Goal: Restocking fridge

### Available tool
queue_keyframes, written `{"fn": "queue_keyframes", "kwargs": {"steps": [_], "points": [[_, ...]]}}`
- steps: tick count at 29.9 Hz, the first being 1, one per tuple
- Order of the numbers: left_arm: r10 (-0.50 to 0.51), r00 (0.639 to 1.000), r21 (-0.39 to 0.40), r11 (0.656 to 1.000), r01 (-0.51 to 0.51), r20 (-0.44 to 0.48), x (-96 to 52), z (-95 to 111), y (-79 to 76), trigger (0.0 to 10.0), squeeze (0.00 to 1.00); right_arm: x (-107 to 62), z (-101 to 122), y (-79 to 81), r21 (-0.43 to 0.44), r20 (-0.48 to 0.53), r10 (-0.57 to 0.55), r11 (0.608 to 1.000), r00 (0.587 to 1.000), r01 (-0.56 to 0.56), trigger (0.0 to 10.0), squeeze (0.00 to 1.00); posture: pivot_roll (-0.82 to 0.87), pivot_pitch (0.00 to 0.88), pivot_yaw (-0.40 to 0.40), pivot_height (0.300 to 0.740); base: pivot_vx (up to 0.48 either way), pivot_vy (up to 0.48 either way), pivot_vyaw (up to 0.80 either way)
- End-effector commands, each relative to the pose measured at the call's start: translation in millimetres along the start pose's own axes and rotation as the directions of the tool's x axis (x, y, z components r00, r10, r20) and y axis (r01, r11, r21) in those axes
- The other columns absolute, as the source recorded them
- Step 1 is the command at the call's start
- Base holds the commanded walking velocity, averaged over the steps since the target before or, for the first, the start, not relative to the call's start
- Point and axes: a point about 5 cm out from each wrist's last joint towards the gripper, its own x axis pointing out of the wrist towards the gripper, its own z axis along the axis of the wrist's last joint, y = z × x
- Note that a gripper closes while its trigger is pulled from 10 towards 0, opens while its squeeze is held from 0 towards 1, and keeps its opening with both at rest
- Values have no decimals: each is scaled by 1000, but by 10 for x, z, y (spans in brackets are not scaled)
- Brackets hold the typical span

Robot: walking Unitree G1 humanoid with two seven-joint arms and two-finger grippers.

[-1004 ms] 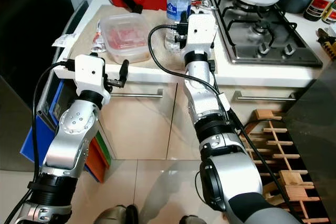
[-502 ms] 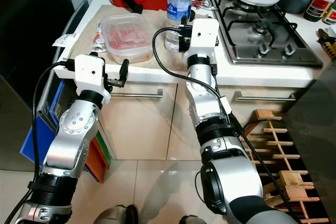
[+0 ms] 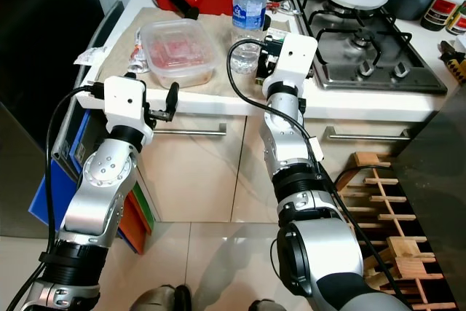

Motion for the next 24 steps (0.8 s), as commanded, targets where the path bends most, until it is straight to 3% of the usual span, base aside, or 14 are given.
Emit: {"fn": "queue_keyframes", "kwargs": {"steps": [1,21,22,23,24], "points": [[3,1000,4,1000,-3,8,20,25,-10,10000,0,33,21,40,-10,-13,24,1000,1000,-24,10000,0,114,63,-21,740,0,0,0],[13,1000,-2,1000,-13,3,31,19,1,10000,0,88,-57,-78,-116,-96,-1,993,995,-10,10000,0,109,75,-23,740,0,0,0],[13,1000,-2,1000,-13,3,32,20,1,10000,0,92,-56,-82,-118,-99,-1,993,995,-11,9059,0,109,75,-23,740,0,0,0],[14,1000,-2,1000,-14,3,33,19,2,10000,0,96,-56,-88,-118,-102,-1,993,995,-11,510,0,108,74,-22,740,0,0,0],[14,1000,-3,1000,-14,3,34,19,2,10000,0,98,-57,-91,-116,-106,0,993,994,-13,0,0,108,74,-23,740,0,0,0]]}}
